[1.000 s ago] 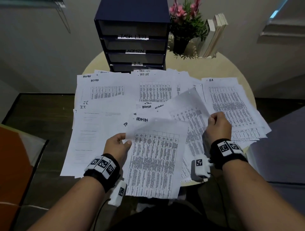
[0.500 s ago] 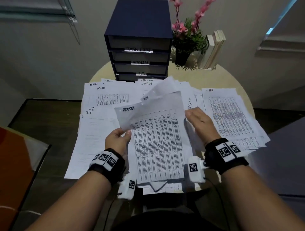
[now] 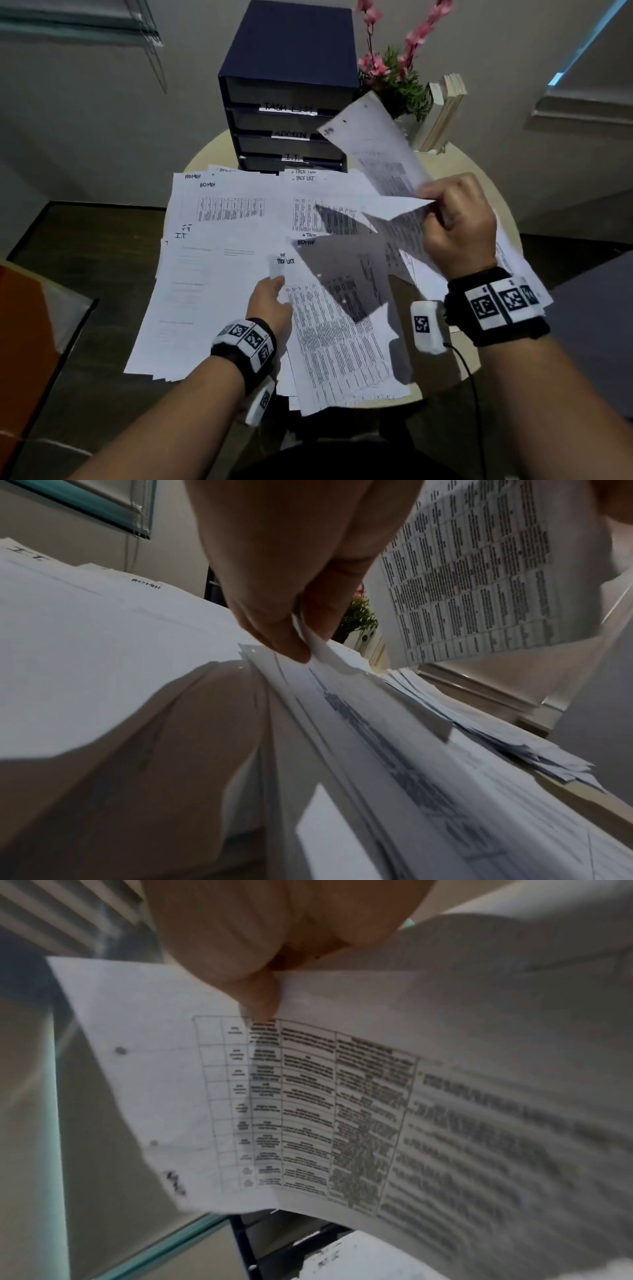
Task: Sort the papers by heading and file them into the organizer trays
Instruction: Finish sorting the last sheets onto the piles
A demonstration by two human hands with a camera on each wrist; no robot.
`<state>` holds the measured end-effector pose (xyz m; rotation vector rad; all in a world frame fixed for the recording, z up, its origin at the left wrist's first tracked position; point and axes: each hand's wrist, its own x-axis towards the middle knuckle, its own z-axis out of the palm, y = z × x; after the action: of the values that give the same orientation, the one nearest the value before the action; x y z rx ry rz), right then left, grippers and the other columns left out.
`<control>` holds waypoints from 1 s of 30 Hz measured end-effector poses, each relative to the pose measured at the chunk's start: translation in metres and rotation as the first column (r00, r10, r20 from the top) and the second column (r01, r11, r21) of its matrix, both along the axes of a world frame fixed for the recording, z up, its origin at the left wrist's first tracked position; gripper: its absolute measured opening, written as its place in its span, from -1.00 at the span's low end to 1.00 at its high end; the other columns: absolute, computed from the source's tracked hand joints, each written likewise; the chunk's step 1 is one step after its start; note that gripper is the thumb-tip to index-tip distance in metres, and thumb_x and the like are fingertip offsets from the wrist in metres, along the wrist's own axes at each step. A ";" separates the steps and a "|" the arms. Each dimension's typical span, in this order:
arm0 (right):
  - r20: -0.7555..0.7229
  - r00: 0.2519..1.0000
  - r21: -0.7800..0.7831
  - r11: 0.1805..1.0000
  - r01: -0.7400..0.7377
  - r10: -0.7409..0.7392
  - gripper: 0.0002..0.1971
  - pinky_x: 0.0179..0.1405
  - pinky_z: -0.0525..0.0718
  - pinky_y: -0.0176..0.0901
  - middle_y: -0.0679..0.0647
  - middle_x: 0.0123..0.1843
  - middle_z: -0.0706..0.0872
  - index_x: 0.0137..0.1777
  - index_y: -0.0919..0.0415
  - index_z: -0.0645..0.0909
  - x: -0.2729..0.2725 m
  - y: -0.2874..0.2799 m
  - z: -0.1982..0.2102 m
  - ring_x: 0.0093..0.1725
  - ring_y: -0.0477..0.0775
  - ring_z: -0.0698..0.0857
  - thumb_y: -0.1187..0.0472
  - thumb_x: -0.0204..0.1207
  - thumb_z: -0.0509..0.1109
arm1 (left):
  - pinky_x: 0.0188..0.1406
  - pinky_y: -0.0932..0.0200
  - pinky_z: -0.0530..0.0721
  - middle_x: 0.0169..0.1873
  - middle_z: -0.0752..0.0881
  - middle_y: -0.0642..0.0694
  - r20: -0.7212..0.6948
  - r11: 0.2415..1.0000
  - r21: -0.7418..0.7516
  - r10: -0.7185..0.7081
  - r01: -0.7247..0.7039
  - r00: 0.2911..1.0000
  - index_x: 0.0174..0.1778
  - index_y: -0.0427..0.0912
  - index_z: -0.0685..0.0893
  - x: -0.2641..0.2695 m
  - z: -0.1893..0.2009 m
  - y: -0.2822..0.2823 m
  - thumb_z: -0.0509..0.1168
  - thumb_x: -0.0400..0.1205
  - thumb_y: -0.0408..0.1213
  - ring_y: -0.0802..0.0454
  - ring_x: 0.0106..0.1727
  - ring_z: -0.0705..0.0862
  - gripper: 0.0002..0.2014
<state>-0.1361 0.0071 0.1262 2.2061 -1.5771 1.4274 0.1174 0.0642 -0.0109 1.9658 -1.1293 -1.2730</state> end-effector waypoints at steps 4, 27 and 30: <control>0.412 0.906 0.083 0.986 -0.143 0.096 -0.73 -0.06 0.60 -0.26 0.25 -0.10 0.69 -0.07 0.36 0.69 0.011 0.002 0.004 -0.08 -0.05 0.66 0.67 0.42 0.29 | 0.53 0.10 0.38 0.60 0.40 -0.16 -0.016 0.998 -0.059 0.026 -0.027 1.000 0.58 -0.22 0.42 0.010 0.004 -0.006 0.40 0.62 -0.10 -0.09 0.57 0.44 -0.38; 0.253 0.964 0.891 0.406 -0.202 -0.076 -0.67 -0.07 0.62 -0.19 0.07 0.18 0.66 0.39 0.09 0.43 0.070 -0.002 -0.100 0.03 0.10 0.68 0.23 0.66 0.33 | 0.21 0.17 0.52 0.28 0.57 0.10 -0.157 0.943 -0.187 0.250 -0.277 0.956 0.58 -0.04 0.33 0.059 0.024 -0.021 0.25 0.71 -0.39 0.07 0.29 0.58 -0.49; 0.287 0.932 0.872 0.463 -0.159 -0.220 -0.85 -0.19 0.64 -0.07 0.19 -0.01 0.68 0.14 0.06 0.51 0.082 -0.006 -0.118 -0.14 0.19 0.66 0.25 0.62 0.26 | 0.25 0.21 0.48 0.47 0.47 -0.03 0.005 0.953 -0.131 0.277 -0.274 0.961 0.62 -0.14 0.33 0.105 0.011 -0.032 0.20 0.72 -0.40 0.05 0.36 0.51 -0.49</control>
<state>-0.0540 0.0014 0.0087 2.3390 -3.0710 1.1266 0.2225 0.0326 0.0002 1.9636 -0.8858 -1.0085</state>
